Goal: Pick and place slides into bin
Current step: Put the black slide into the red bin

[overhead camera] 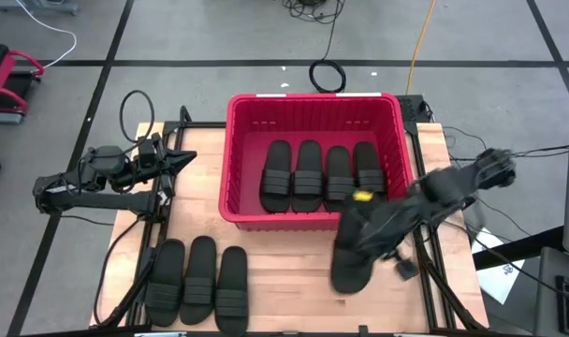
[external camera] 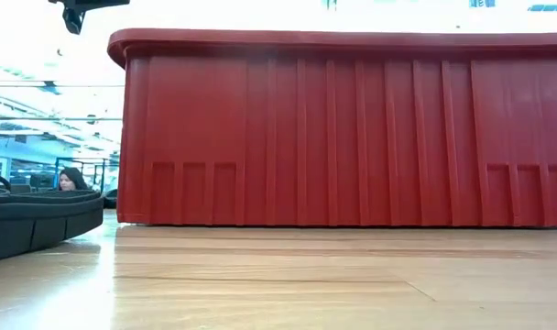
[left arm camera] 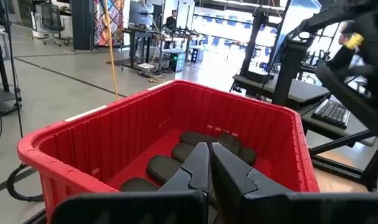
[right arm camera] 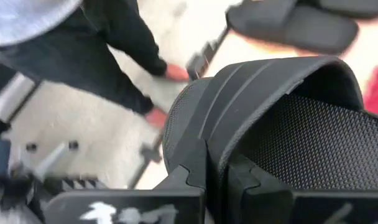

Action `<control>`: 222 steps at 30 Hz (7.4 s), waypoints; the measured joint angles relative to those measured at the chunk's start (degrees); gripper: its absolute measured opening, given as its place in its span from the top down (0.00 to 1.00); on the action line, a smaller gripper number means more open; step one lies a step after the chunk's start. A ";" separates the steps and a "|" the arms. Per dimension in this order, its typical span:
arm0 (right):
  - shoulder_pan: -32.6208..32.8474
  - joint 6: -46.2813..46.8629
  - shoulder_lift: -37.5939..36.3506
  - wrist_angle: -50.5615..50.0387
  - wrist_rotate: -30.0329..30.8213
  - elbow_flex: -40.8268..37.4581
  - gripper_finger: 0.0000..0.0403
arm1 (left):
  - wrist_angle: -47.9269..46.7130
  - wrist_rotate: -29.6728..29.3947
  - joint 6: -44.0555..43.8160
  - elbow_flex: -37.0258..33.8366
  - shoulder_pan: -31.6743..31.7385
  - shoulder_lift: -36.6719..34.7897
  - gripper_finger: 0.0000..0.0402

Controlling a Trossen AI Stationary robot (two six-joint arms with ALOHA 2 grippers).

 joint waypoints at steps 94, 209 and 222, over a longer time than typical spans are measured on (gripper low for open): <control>-72.57 -67.75 4.69 -16.41 -16.73 -24.70 0.99 | -0.43 -19.34 -5.38 0.00 0.07 0.00 0.96; -61.74 -5.43 -27.64 44.34 -23.60 -21.99 1.00 | 1.31 59.31 3.78 92.04 18.75 107.99 0.96; -63.70 -8.10 -24.35 13.85 -19.57 -22.06 1.00 | -9.42 59.73 9.26 92.04 21.04 107.42 0.96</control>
